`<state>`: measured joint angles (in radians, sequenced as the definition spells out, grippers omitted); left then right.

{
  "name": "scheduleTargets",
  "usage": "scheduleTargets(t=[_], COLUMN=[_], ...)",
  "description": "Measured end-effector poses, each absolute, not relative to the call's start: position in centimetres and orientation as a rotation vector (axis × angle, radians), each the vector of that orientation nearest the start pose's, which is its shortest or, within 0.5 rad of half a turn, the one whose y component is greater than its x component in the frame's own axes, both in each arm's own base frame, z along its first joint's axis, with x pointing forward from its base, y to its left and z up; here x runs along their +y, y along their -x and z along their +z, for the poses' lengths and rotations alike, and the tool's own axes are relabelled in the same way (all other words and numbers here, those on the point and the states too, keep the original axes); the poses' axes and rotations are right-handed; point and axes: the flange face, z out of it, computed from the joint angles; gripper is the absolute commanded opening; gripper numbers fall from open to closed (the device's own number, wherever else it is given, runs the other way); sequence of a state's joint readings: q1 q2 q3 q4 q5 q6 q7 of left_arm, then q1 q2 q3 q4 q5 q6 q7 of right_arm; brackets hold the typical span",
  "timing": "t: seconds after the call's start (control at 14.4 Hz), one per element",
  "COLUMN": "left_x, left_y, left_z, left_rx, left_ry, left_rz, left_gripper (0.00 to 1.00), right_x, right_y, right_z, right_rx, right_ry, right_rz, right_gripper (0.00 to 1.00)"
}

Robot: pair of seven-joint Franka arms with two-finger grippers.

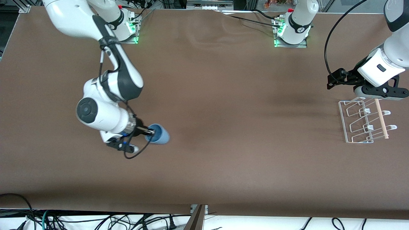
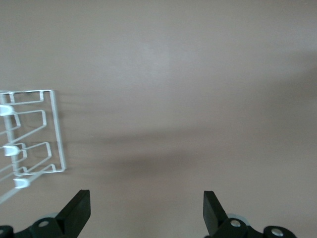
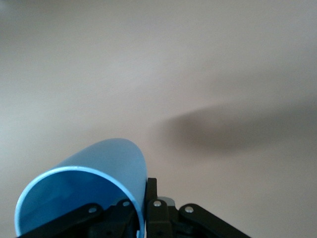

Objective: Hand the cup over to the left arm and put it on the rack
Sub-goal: 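Lift the cup with the right gripper while the left gripper approaches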

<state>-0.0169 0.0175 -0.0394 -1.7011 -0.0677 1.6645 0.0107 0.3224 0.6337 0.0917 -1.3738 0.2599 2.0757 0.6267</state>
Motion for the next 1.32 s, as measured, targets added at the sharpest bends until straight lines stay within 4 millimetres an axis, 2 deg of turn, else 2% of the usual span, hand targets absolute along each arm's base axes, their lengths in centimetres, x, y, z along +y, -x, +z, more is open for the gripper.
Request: scheduleTargets(t=[0.14,0.28,0.48,0.62,0.83,0.97,1.04,1.18,1.32], left_x=[-4.3,-5.3,-6.4,-7.2,-9.1,-10.6,-11.3,-12.9,-15.0], left_y=[-55.9,-55.6,-55.7,-56.3,-57.5,-58.2,-58.6,-59.2,-59.7], left_z=[55.6,54.9,52.6,50.6,45.5,41.7,40.5,40.1,41.1], left_rx=[0.094,0.176,0.494,0.820,1.382,1.670,1.783,2.013,2.231], left_ry=[3.250,3.336,3.379,3.378,3.398,3.372,3.348,3.262,3.124], left_rz=[0.148,0.227,0.339,0.357,0.360,0.354,0.315,0.136,-0.096], left_gripper=[1.00,1.00,1.00,1.00,1.00,1.00,1.00,1.00,1.00], right_x=[34.5,39.3,45.3,48.0,50.8,51.9,52.2,52.2,52.2], right_y=[-65.5,-64.0,-61.8,-60.3,-58.3,-57.5,-57.4,-57.4,-57.4], right_z=[37.7,40.5,44.7,47.4,50.4,51.0,51.1,51.1,51.0], right_rx=[0.604,0.690,0.799,0.843,0.861,0.866,0.869,0.876,0.880], right_ry=[2.699,2.560,2.361,2.277,2.202,2.168,2.160,2.154,2.153], right_rz=[0.172,0.214,0.233,0.267,0.317,0.323,0.325,0.326,0.327], right_gripper=[0.00,0.00,0.00,0.00,0.00,0.00,0.00,0.00,0.00])
